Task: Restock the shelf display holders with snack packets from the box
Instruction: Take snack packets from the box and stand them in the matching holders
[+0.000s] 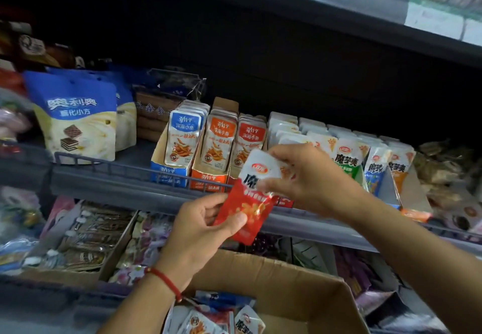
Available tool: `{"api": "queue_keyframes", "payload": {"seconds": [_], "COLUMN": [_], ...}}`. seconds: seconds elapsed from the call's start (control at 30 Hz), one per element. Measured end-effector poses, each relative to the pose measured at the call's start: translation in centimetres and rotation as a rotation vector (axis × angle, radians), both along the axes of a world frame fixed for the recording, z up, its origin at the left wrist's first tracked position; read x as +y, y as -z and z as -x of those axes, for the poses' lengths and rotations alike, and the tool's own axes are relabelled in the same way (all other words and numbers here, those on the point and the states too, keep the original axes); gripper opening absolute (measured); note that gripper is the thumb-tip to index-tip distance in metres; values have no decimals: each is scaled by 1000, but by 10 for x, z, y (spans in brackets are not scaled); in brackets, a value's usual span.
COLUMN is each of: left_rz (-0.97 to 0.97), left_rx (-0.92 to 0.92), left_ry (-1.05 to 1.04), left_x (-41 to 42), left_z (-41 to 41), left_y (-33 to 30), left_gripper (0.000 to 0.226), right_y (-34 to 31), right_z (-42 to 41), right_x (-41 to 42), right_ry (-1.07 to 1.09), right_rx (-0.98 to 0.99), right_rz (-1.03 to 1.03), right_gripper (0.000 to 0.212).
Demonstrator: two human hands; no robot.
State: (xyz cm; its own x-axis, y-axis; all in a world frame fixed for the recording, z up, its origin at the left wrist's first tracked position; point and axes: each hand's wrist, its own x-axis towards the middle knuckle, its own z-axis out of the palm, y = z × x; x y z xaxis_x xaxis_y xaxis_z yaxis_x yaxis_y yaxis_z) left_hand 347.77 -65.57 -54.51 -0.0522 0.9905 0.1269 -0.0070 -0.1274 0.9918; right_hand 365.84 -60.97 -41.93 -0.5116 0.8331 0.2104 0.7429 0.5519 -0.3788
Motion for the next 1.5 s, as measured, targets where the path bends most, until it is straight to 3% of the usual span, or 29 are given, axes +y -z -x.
{"api": "queue_keyframes", "payload": {"seconds": [0.1,0.2,0.4,0.57,0.8,0.9,1.03,1.17,1.4,1.5], "left_rz": [21,76,64,-124,-427,-443,-501,-597,-636,-639], "left_rx": [46,-20,4,235,587,592,521,487,655,612], "left_ry": [-104,-142,-107,-67,-34,-123,-258,-351,-343,-354], "left_x": [6,10,10,6,36,52,61,71,94,90], "left_z": [7,10,-3,-13,-50,-59,-64,-62,-61,-60], "left_y": [2,3,5,8,10,10,11,3,-8,-8], "left_gripper": [41,37,35,45,84,75,45,22,20,19], "right_y": [-12,-16,21,39,41,49,61,62,50,36], "right_z": [-21,-47,-71,-83,-88,-92,-96,-99,-102,-103], "right_x": [-3,-2,8,13,7,4,-5,-6,12,22], "right_ry": [112,194,31,3,-20,-46,12,52,43,40], "right_rx": [134,268,100,68,129,167,223,275,257,141], "right_rz": [-238,-436,-622,-619,-650,-623,-526,-466,-428,-460], "right_gripper": [15,19,12,13,20,16,42,33,21,25]}}
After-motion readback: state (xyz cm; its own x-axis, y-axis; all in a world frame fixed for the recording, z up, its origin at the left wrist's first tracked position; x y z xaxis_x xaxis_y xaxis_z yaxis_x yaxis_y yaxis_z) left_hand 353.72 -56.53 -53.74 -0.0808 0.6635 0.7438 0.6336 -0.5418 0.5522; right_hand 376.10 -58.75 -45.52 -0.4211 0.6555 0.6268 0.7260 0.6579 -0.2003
